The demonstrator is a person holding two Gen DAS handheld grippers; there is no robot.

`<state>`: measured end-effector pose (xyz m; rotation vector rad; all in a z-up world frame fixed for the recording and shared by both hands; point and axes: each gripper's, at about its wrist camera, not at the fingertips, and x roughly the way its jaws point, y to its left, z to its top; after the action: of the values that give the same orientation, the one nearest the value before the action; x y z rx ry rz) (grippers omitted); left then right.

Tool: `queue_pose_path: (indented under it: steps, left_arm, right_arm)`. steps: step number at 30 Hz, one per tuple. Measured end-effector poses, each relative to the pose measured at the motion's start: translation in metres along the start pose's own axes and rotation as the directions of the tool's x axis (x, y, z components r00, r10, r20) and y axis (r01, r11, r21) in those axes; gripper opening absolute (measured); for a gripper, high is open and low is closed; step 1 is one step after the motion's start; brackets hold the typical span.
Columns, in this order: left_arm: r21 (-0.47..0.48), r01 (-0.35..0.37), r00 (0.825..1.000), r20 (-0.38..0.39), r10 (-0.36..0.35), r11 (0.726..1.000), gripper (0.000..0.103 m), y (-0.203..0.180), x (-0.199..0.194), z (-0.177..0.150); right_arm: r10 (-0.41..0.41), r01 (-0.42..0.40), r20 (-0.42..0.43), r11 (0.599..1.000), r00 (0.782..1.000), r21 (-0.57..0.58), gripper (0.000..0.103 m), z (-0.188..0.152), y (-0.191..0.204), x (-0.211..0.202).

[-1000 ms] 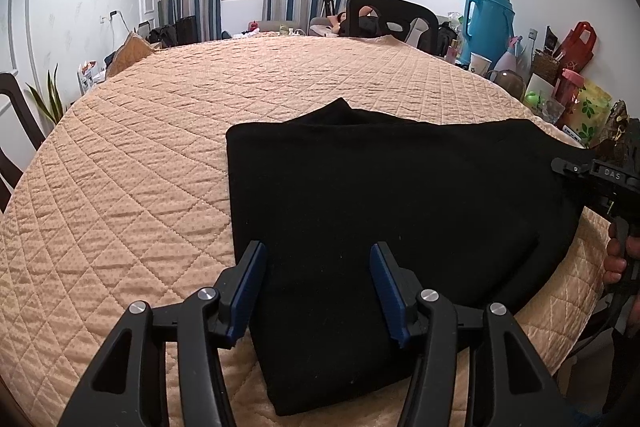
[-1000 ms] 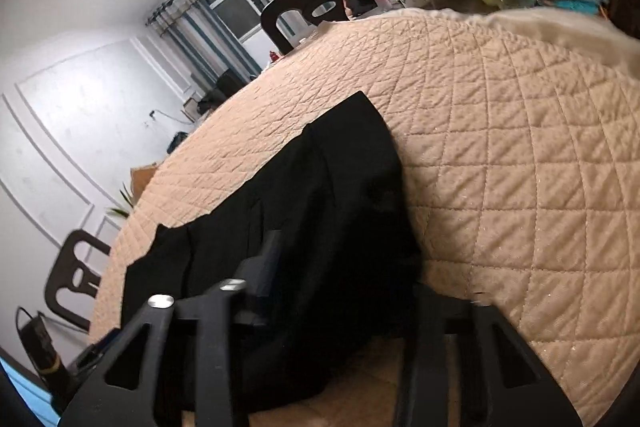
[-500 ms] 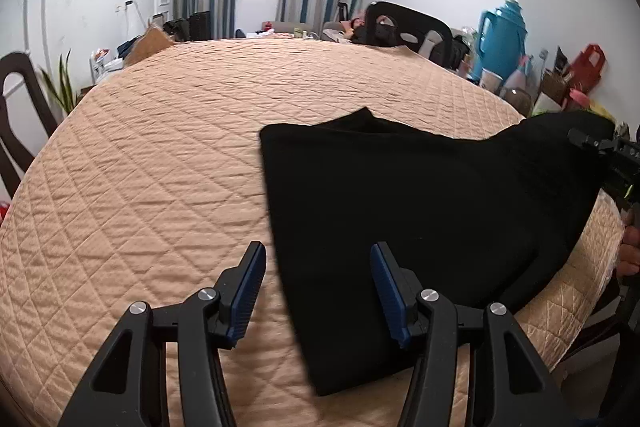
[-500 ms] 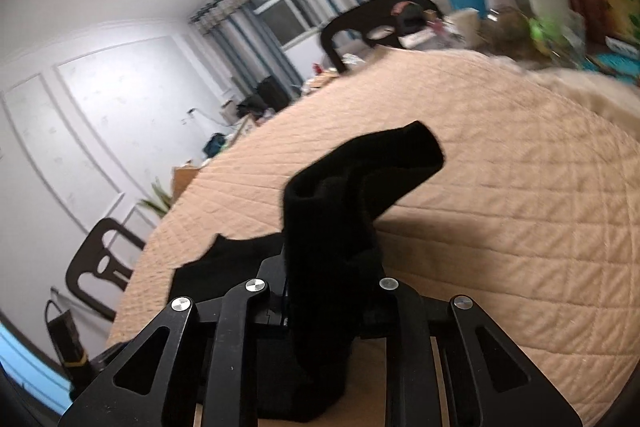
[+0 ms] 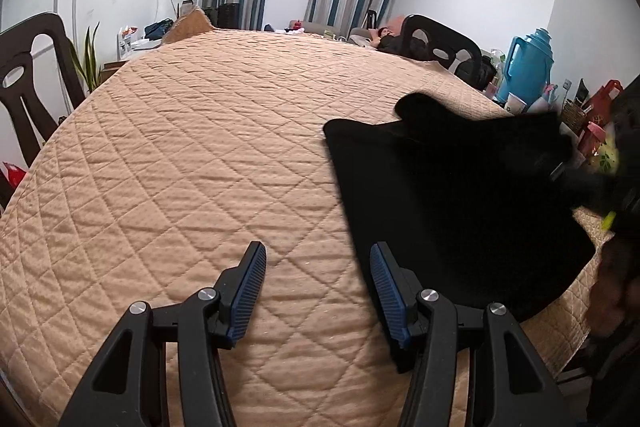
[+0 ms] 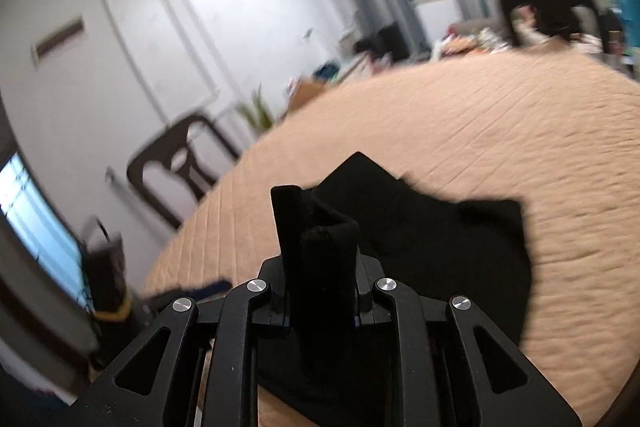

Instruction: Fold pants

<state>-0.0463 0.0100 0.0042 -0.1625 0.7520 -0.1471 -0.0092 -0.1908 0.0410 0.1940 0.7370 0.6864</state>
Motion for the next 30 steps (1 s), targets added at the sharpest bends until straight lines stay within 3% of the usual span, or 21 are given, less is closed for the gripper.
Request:
queue_pose_path:
  steps: [3,10,14,18,20,25,28,30]
  left_arm:
    - [-0.008,0.004,1.000,0.004,-0.004,1.000,0.057,0.004,-0.001,-0.001]
    - [-0.025,0.007,1.000,0.017,-0.007,1.000,0.057,0.009,-0.006,0.002]
    - [-0.036,-0.009,1.000,0.026,0.010,0.999,0.057,0.017,-0.012,0.003]
    - [-0.052,-0.025,0.999,0.033,0.026,0.998,0.057,0.025,-0.014,0.005]
    - [-0.060,-0.023,0.999,0.037,0.026,0.998,0.057,0.027,-0.015,0.006]
    - [-0.053,-0.015,0.998,0.053,0.018,0.998,0.057,0.025,-0.020,0.011]
    - [-0.034,0.000,0.997,0.075,0.002,0.999,0.057,0.018,-0.024,0.018]
    - [-0.016,0.015,0.996,0.083,-0.014,1.000,0.057,0.012,-0.024,0.024]
  right_arm:
    - [-0.001,0.002,-0.070,1.000,0.998,0.007,0.020,-0.010,-0.001,0.024]
    - [0.022,-0.021,0.012,0.997,1.000,-0.080,0.020,0.002,0.026,0.009]
    - [0.001,-0.017,-0.121,0.991,0.993,-0.135,0.022,-0.020,0.034,0.046]
    - [0.035,-0.055,-0.114,0.983,0.993,-0.175,0.042,-0.023,0.040,0.040]
    - [0.066,-0.087,-0.119,0.979,0.991,-0.182,0.045,-0.021,0.044,0.033]
    - [0.164,-0.170,-0.045,0.964,0.985,-0.207,0.045,-0.014,0.052,0.004]
    - [0.126,-0.117,0.039,0.975,0.991,-0.188,0.045,-0.015,0.036,-0.019]
    - [0.043,-0.035,0.063,0.991,0.997,-0.130,0.045,-0.017,0.012,-0.026]
